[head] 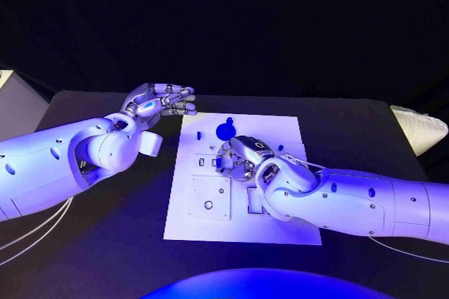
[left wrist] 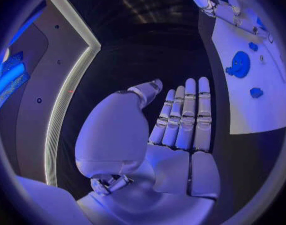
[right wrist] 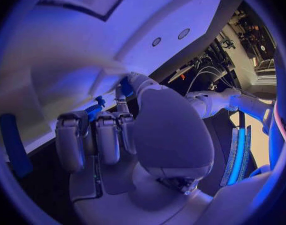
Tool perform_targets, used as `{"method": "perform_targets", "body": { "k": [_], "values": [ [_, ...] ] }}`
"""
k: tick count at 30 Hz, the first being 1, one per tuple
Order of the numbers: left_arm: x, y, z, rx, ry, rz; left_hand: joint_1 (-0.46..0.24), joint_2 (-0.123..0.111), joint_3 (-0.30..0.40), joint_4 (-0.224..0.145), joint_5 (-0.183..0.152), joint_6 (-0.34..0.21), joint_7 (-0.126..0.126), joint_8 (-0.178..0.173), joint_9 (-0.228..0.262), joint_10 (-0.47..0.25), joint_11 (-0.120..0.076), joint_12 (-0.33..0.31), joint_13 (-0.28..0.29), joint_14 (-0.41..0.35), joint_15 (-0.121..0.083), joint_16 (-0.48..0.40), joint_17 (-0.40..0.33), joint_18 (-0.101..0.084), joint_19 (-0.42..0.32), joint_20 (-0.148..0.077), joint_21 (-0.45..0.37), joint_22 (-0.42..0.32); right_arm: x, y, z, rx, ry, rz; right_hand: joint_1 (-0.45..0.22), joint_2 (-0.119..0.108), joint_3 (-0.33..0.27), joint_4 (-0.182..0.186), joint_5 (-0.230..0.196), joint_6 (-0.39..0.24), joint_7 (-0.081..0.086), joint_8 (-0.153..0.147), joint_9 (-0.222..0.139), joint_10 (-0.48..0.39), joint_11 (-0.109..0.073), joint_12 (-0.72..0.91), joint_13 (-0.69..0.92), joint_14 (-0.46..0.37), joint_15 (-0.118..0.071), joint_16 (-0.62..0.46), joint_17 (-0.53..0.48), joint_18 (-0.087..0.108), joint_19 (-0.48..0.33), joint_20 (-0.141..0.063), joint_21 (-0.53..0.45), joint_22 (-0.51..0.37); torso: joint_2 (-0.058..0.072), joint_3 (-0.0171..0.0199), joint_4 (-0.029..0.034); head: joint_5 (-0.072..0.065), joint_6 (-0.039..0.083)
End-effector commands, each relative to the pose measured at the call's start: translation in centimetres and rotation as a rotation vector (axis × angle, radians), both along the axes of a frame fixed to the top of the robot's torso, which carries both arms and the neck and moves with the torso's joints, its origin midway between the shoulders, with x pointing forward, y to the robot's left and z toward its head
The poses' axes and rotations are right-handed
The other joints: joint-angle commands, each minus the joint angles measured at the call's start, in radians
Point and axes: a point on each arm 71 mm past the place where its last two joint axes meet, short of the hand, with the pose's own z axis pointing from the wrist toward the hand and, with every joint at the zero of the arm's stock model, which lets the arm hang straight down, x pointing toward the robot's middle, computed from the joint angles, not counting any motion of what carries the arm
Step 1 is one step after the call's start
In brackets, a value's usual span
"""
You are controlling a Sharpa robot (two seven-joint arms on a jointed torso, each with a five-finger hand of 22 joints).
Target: Assemble the parts on the task board
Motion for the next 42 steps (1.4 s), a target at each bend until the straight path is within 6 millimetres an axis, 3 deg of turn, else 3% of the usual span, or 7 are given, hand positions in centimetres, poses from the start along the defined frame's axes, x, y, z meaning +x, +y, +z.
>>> {"method": "perform_targets", "body": {
  "k": [1,16,22,31,37,41,42],
  "values": [
    [-0.1,-0.2,0.1,-0.005,-0.005,-0.019,-0.008,0.002,0.000,-0.003,-0.004,-0.007,-0.003,-0.004,0.001,-0.006,-0.002,-0.002,0.000,-0.009,0.001,-0.005,0.001,0.010,-0.008,0.002,0.004,0.001,-0.1,0.0,-0.2,-0.014,0.003,0.007,-0.005,-0.011,-0.003,0.007,-0.007,-0.014,0.001,-0.009,-0.002,0.075,0.010,-0.006,0.232,0.104,0.006,0.004,0.263,-0.006,0.087,0.005,-0.004,0.242,0.000,0.0002,-0.0004,0.000,-0.001],
    [0.0,-0.2,0.1,-0.004,-0.004,-0.019,-0.008,0.002,0.000,-0.003,-0.004,-0.007,-0.003,-0.004,0.001,-0.006,-0.002,-0.002,0.000,-0.009,0.001,-0.005,0.001,0.010,-0.008,0.002,0.004,0.001,0.0,-0.1,0.0,0.009,-0.009,-0.006,-0.027,-0.023,-0.047,0.028,-0.058,-0.047,0.013,-0.017,-0.009,0.038,0.021,-0.043,0.195,0.104,0.017,0.004,0.263,0.001,0.074,0.017,-0.030,0.226,0.000,-0.0001,0.0003,-0.001,-0.001],
    [0.0,-0.1,0.1,-0.003,-0.004,-0.017,-0.009,0.002,0.000,-0.004,-0.003,-0.008,-0.003,-0.004,0.002,-0.007,-0.002,-0.002,0.000,-0.010,0.001,-0.006,0.004,0.010,-0.010,0.002,0.006,0.002,-0.2,-0.2,0.2,0.035,-0.022,-0.006,-0.068,0.011,-0.240,0.034,-0.085,-0.084,0.020,-0.017,-0.013,0.017,0.027,-0.064,0.173,0.104,0.024,0.004,0.263,0.004,0.069,0.023,-0.044,0.220,0.000,0.0005,-0.0002,-0.001,-0.001],
    [0.1,0.0,-0.1,0.038,-0.008,-0.011,-0.018,0.001,0.002,-0.004,-0.004,-0.006,-0.011,-0.002,0.005,0.047,-0.016,0.017,0.009,0.004,-0.009,0.001,0.019,0.013,-0.007,-0.001,0.016,0.007,-1.3,-0.6,1.4,0.132,-0.058,0.007,-0.058,0.032,-0.315,0.035,-0.062,-0.107,0.026,-0.018,-0.017,0.009,0.033,-0.072,0.164,0.104,0.027,0.004,0.263,0.007,0.064,0.027,-0.056,0.213,-0.008,0.0035,-0.0059,0.001,0.003],
    [0.1,0.1,-0.6,0.141,0.035,-0.011,-0.062,-0.011,-0.026,0.014,-0.003,0.011,-0.042,0.044,0.030,0.154,-0.062,0.096,0.058,0.143,-0.067,0.263,0.198,0.013,0.097,-0.057,0.163,0.090,-1.4,-1.8,3.1,0.242,-0.035,0.051,0.018,0.063,-0.289,0.029,0.034,-0.117,0.029,-0.009,-0.017,0.007,0.036,-0.071,0.162,0.103,0.029,0.002,0.259,0.014,0.049,0.029,-0.090,0.195,-0.025,0.0098,-0.0119,0.007,0.005],
    [-0.1,0.0,-1.2,0.283,0.076,-0.048,-0.075,-0.011,-0.028,0.025,-0.003,-0.012,-0.062,0.113,0.065,0.145,-0.086,0.204,0.146,0.192,-0.099,0.602,0.425,0.010,0.147,-0.096,0.353,0.212,-0.9,-3.2,4.1,0.311,0.028,0.051,0.054,0.068,-0.265,0.026,0.076,-0.118,0.029,0.001,-0.016,0.004,0.035,-0.073,0.160,0.104,0.029,0.004,0.262,0.017,0.043,0.029,-0.104,0.189,-0.041,0.0160,-0.0132,0.010,0.005],
    [-0.1,0.0,-1.4,0.323,0.089,-0.063,-0.077,-0.013,-0.033,0.032,-0.001,-0.017,-0.073,0.150,0.084,0.135,-0.098,0.278,0.205,0.256,-0.110,0.836,0.630,0.011,0.157,-0.108,0.443,0.272,-0.7,-3.7,4.3,0.328,0.045,0.041,0.056,0.068,-0.263,0.026,0.079,-0.117,0.029,0.002,-0.016,0.002,0.035,-0.074,0.159,0.104,0.029,0.003,0.261,0.018,0.042,0.029,-0.106,0.187,-0.045,0.0172,-0.0131,0.010,0.004]
  ]
}}
